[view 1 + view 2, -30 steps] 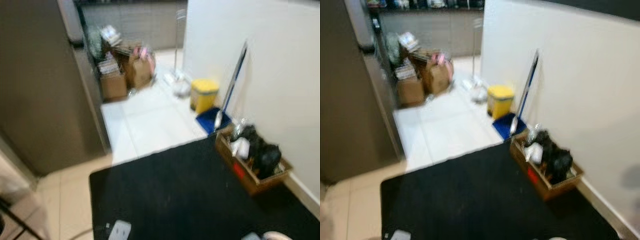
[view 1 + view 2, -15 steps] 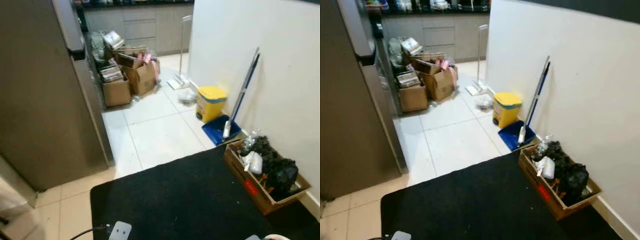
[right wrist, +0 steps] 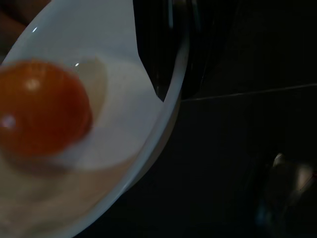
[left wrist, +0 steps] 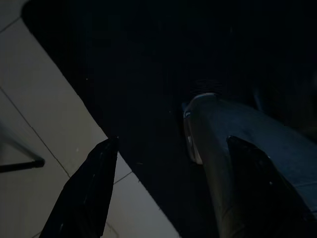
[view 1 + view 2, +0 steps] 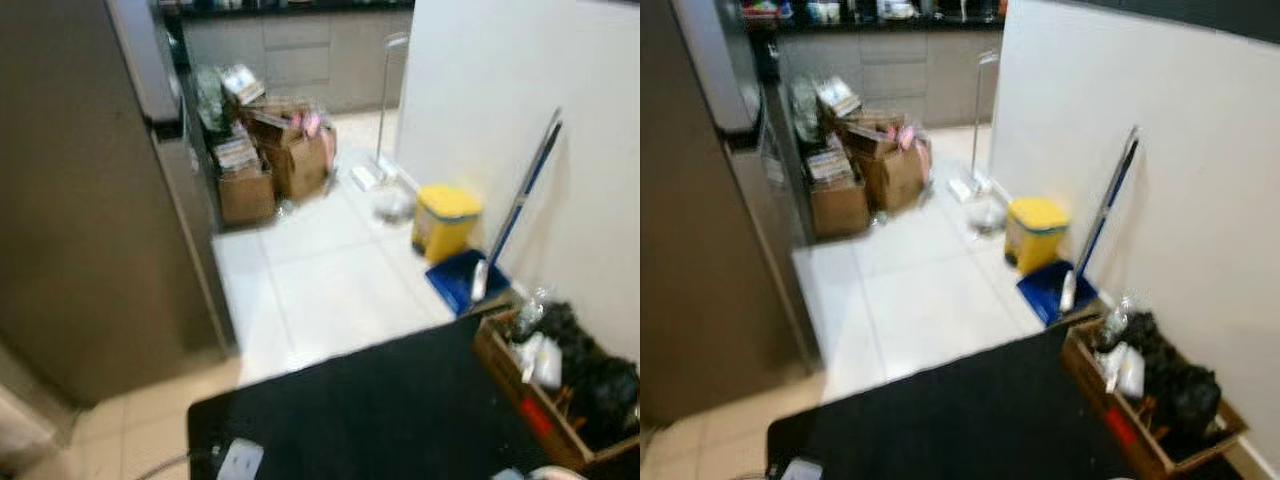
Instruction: Restocking fridge
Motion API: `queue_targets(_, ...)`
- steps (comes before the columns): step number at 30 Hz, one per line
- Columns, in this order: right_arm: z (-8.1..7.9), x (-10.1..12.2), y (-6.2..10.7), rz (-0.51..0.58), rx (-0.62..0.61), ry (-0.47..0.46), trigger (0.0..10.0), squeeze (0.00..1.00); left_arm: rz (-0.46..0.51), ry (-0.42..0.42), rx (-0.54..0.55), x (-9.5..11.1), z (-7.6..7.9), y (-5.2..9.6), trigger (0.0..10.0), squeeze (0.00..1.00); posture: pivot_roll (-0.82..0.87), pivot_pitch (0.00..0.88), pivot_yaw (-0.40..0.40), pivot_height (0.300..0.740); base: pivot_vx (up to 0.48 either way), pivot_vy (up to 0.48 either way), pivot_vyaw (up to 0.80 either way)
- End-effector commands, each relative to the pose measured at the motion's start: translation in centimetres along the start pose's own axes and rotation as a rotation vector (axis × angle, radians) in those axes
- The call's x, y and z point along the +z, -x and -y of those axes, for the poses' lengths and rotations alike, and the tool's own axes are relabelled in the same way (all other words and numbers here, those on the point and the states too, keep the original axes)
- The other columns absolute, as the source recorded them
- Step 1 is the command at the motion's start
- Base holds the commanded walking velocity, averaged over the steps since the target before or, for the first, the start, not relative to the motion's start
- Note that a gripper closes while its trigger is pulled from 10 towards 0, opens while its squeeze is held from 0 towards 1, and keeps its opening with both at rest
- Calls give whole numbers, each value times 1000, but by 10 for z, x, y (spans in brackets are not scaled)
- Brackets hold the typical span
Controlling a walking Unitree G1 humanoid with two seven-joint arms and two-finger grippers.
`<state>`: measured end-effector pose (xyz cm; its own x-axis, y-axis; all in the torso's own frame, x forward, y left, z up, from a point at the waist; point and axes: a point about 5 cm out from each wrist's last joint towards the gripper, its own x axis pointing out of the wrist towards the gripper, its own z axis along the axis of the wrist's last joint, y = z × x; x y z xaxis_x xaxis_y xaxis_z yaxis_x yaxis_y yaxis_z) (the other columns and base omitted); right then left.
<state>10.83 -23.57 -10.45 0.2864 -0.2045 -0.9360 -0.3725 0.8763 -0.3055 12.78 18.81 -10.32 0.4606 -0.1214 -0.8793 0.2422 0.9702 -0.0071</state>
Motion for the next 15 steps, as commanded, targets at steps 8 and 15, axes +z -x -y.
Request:
queue_targets(8,8,1,0,3,-25,18,10000,0,-43,-9,-15,-10,4,1,10000,0,25,0,-22,740,306,0,0)
queue_targets(15,7,0,0,1,-20,17,10000,0,-44,-9,-19,-11,4,1,10000,0,22,0,-20,740,304,0,0)
